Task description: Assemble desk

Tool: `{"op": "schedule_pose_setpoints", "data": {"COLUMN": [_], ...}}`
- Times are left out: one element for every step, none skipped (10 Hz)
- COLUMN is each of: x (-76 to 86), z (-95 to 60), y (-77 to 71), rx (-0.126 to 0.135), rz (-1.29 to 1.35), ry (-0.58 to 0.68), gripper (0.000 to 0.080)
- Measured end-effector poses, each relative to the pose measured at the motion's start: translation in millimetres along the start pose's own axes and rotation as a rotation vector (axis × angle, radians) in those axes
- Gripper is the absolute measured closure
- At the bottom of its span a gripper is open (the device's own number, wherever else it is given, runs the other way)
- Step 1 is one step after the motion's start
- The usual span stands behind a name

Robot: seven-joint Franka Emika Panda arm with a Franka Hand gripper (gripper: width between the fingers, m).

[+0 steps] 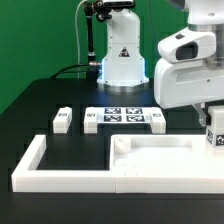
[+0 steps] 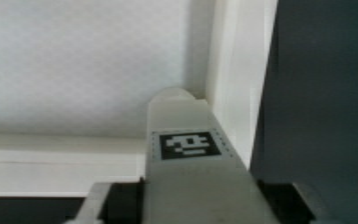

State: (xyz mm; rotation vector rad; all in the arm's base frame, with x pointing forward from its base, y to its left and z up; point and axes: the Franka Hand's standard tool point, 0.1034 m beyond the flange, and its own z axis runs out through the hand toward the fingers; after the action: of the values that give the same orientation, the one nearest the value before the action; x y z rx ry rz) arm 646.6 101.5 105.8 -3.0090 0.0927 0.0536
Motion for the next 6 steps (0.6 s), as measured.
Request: {"op": "schedule_pose_setpoints", "data": {"x": [3.4,11.9,13.1,10.7,10.3,9.9], "z": [0.2,-1.8,-2.0,-1.3,-0.5,0.3], "y": [0.0,0.2,0.1,-2.4,-3.2,-4.1], "rx": [-0.003,-0.008,-0.013,-0.020,-0.026,-0.025], "rz": [0.110,0.187,0.332,0.498,0.659,0.785], "ry": [-0.003,-0.032,-0.027,-0.028,-0.025,-0.021], "gripper": [0.0504,0.0504,0.0504,0.0504,0.0504,0.0504]}}
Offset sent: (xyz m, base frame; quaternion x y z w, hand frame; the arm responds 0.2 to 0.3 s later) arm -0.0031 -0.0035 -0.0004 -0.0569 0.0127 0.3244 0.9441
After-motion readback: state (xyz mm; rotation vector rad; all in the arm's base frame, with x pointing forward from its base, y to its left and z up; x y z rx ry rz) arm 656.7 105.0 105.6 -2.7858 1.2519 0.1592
